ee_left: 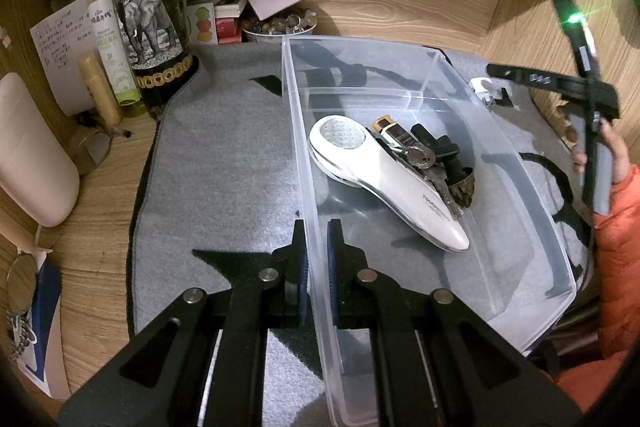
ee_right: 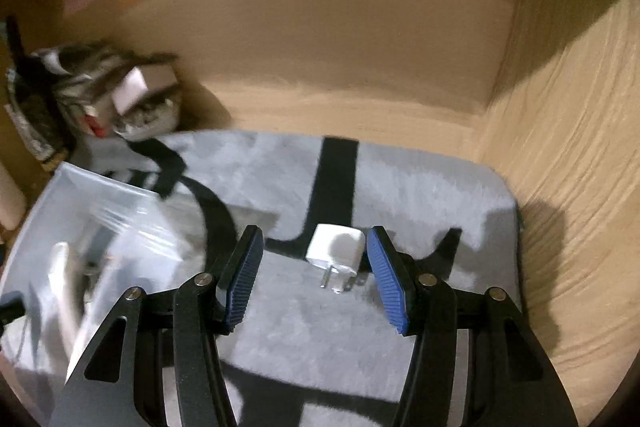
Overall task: Organize rigid objects
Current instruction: 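Move the right gripper to the white plug adapter and grasp it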
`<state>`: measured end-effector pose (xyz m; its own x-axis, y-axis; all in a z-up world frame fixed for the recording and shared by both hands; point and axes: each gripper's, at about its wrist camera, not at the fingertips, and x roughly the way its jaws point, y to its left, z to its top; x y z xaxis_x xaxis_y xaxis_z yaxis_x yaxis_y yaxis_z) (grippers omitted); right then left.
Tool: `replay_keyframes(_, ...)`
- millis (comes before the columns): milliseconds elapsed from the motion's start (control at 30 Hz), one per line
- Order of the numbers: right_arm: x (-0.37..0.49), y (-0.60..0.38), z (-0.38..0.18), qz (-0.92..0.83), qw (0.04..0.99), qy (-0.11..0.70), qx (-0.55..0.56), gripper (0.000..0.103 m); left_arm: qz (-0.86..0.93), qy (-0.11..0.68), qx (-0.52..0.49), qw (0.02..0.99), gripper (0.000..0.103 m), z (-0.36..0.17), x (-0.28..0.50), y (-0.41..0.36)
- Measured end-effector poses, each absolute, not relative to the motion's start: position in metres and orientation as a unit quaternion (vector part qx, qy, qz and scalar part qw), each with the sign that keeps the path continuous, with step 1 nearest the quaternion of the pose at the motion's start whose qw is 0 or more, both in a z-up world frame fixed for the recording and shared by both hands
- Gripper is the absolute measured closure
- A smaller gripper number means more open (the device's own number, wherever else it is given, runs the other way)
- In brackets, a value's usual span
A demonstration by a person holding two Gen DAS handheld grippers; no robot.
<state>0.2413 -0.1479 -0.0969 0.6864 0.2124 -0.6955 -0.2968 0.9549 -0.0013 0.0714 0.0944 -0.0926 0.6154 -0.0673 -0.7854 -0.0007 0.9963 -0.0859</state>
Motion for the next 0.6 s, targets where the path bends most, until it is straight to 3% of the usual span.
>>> replay_keyframes(333,0.283,-0.15,-0.144,0.119,0.895,0.426,-0.05,0.052,-0.02,0.438,-0.046,0.898,0.096,-0.093,0.07,0.097)
replay_keyframes(433,0.286,-0.151,-0.15,0.124,0.892,0.432,-0.044,0.062,-0.02,0.438,-0.046,0.898,0.096,-0.093,0.07,0.097)
replay_keyframes(600,0.282,-0.148,-0.146,0.131,0.894,0.425,-0.046,0.063,-0.02,0.438,-0.045,0.898,0.096,-0.092,0.07,0.097)
